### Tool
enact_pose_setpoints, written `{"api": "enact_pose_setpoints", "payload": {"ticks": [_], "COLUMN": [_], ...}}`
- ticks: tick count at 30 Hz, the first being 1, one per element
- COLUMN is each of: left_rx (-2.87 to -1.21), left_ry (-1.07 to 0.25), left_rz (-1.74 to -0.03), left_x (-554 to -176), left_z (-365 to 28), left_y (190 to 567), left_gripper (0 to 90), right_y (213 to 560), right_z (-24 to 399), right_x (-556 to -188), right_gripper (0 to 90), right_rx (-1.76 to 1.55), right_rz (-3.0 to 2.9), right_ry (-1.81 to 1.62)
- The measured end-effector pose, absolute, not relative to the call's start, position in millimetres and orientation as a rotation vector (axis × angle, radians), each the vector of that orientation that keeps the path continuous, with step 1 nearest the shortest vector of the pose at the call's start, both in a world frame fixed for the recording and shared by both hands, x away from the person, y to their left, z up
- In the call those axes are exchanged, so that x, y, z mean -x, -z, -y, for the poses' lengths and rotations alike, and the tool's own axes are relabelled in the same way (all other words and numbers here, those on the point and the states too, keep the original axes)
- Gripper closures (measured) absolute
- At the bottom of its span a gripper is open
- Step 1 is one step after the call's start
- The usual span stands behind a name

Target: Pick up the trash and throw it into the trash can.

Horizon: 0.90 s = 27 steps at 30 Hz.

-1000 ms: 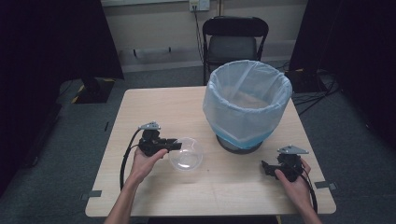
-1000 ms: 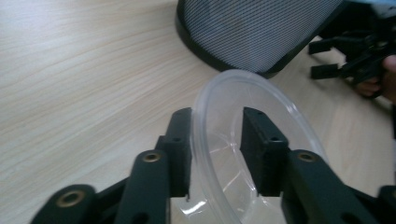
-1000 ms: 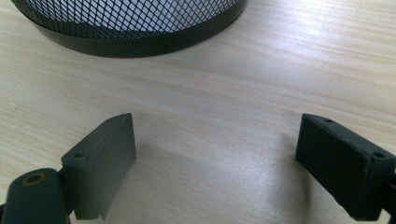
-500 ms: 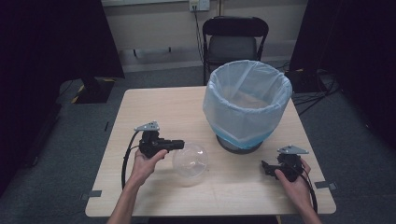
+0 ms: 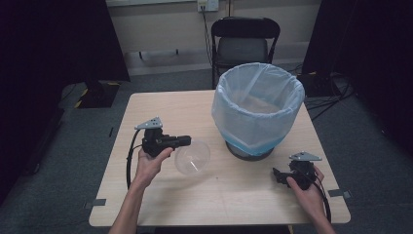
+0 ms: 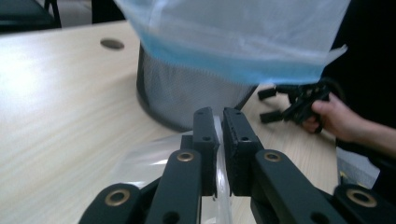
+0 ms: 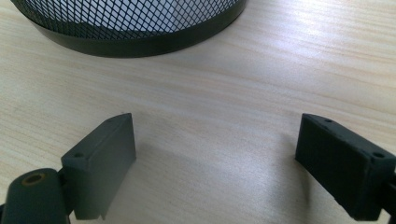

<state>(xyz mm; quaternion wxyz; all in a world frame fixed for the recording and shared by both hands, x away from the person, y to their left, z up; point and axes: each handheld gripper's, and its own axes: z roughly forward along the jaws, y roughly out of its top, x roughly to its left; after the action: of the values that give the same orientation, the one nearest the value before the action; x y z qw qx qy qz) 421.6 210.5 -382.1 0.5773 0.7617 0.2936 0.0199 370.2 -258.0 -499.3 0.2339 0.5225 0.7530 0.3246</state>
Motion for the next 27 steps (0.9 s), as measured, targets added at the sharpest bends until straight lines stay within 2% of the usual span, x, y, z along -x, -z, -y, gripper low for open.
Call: {"api": "enact_pose_setpoints", "payload": {"ticks": [20,27], "left_rx": [-1.640,-1.605], "left_ry": [-0.171,-0.215], "left_rz": [-0.618,-0.561], "left_x": [-420.7,-421.3], "left_z": [-220.2,-210.3], "left_y": [320.9,289.4], "left_gripper": [84.9,85.0], "right_y": [499.3,499.2], "right_z": [258.0,258.0], "right_x": [-370.2,-370.2], "right_gripper": [11.2,11.2], "right_rx": [-1.435,-1.435], "right_rz": [-2.066,-2.067], "right_ry": [-0.891,-0.891]}}
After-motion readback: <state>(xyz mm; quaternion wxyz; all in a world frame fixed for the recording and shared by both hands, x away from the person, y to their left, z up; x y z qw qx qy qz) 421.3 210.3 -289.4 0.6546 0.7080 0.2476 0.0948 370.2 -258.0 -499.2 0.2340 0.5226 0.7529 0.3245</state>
